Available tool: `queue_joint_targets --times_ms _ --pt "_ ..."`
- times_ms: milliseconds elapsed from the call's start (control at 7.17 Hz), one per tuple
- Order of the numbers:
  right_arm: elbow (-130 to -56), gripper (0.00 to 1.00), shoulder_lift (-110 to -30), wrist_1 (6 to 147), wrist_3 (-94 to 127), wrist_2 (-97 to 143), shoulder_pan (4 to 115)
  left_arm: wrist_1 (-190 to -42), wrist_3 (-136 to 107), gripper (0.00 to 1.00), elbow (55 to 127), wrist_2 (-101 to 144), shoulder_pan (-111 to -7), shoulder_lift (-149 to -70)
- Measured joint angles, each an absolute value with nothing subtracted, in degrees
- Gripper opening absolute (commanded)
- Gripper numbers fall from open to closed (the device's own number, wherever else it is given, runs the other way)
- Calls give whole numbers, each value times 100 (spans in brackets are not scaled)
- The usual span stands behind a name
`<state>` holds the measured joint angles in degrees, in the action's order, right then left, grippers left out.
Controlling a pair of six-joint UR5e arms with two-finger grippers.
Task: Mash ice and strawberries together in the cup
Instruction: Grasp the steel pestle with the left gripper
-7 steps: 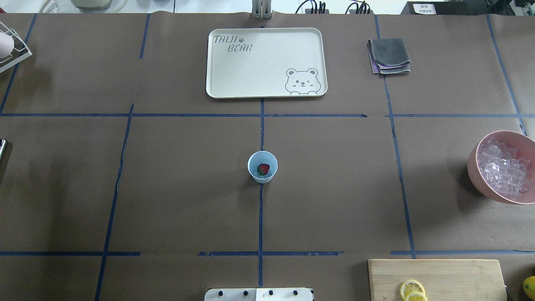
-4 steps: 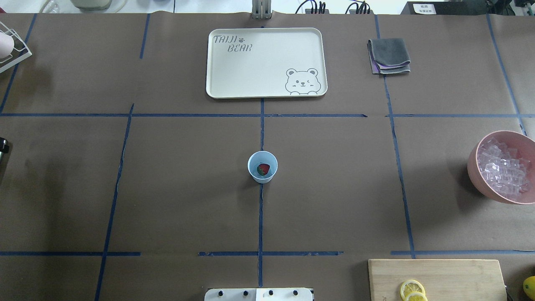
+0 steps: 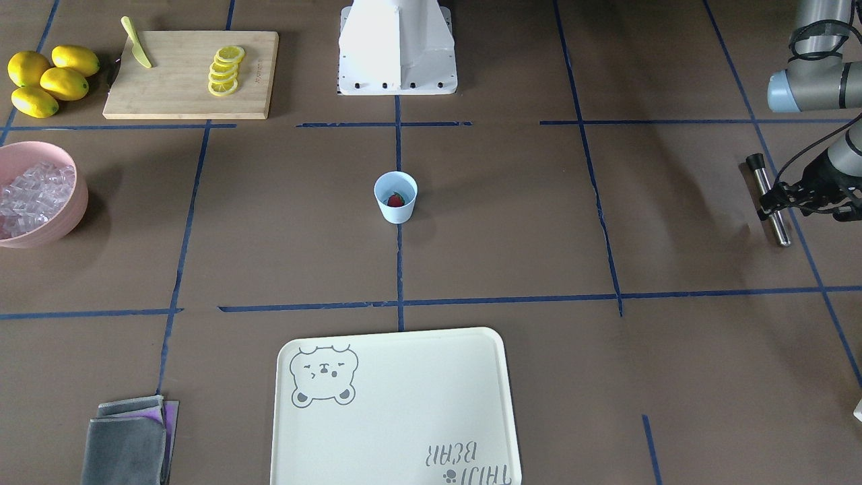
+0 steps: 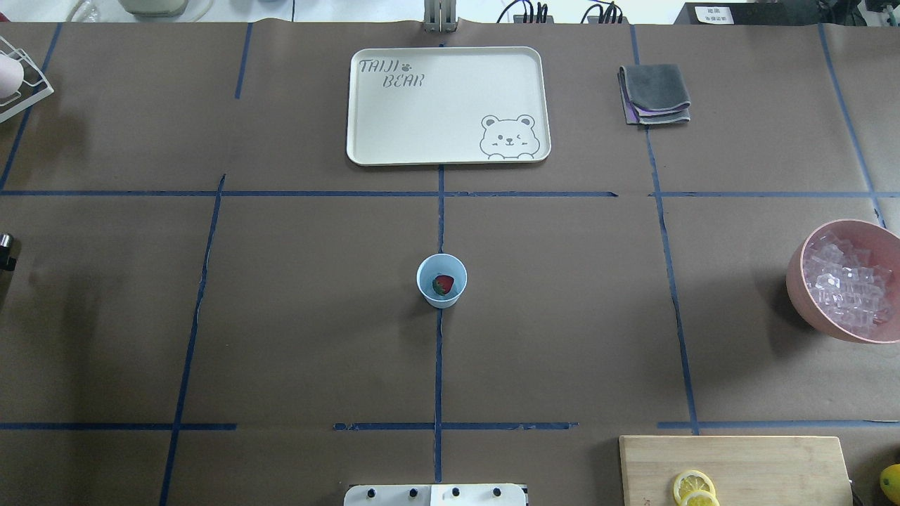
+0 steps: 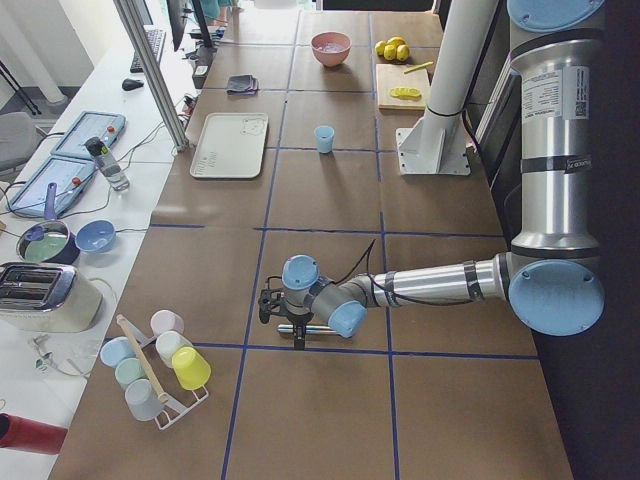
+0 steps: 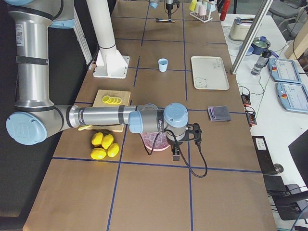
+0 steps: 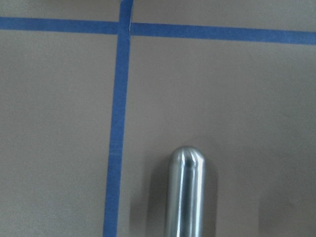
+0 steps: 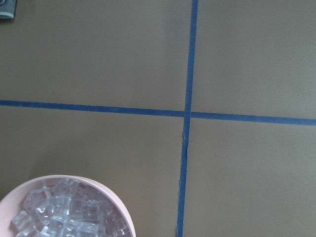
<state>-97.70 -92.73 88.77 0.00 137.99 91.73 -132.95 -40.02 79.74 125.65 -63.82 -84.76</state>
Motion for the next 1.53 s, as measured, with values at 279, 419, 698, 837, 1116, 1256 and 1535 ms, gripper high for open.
queue_joint_targets --times_ms 279,419,698,837,1116,1256,1535 --pt "-9773 99 -9272 8877 0 13799 9172 -13348 -3990 75 7930 12560 -6317 -8473" --pt "-9773 99 -9272 8877 0 13799 9173 -13386 -3990 67 7908 12560 -6302 -8473" --pt "-9773 99 -9273 8873 6 13799 9171 -13411 -3990 49 7896 12561 -6295 -8473" --pt "-9776 99 -9272 8875 8 13799 9170 -13417 -3988 35 7895 12565 -6293 -8473" --pt "-9781 99 -9267 8873 9 13799 9170 -13469 -3982 6 7901 12565 -6298 -8470" --pt "-9780 99 -9259 8875 9 13799 9170 -13569 -3982 0 7909 12575 -6311 -8457" --pt "-9776 99 -9243 8871 9 13799 9171 -13651 -3982 0 8119 12669 -6356 -8416"
